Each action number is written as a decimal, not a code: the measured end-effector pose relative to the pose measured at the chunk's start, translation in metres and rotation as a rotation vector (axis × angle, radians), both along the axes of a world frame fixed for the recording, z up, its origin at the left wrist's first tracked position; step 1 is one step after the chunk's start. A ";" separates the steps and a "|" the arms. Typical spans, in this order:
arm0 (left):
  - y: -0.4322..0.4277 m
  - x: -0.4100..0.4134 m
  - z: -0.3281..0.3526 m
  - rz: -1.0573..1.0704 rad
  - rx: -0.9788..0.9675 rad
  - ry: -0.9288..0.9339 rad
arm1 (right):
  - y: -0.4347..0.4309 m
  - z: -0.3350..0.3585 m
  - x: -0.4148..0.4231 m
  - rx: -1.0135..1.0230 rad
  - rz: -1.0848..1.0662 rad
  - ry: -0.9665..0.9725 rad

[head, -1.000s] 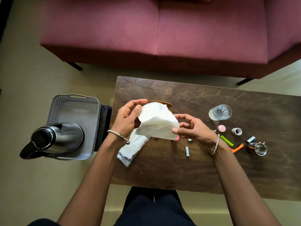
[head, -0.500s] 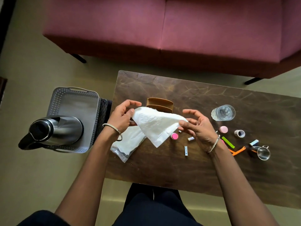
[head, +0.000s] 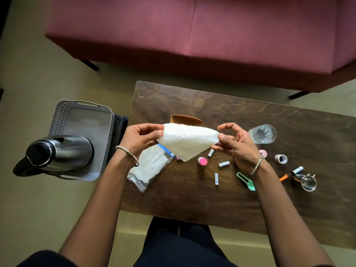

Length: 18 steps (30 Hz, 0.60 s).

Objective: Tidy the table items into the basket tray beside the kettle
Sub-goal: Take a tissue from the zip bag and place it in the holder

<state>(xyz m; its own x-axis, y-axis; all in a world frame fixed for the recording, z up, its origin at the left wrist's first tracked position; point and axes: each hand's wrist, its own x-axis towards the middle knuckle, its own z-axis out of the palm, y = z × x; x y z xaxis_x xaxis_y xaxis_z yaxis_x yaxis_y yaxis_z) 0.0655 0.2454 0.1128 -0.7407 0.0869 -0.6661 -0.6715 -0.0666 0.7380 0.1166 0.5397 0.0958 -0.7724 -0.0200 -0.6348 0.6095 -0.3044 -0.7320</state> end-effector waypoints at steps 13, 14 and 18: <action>-0.003 0.001 -0.009 -0.105 -0.045 -0.037 | 0.009 -0.009 -0.002 0.049 0.014 0.048; -0.003 0.002 -0.010 -0.096 -0.041 -0.037 | 0.010 -0.011 -0.001 0.069 0.033 0.058; -0.010 0.003 -0.016 -0.074 -0.007 -0.023 | 0.009 -0.020 -0.002 0.171 0.037 0.111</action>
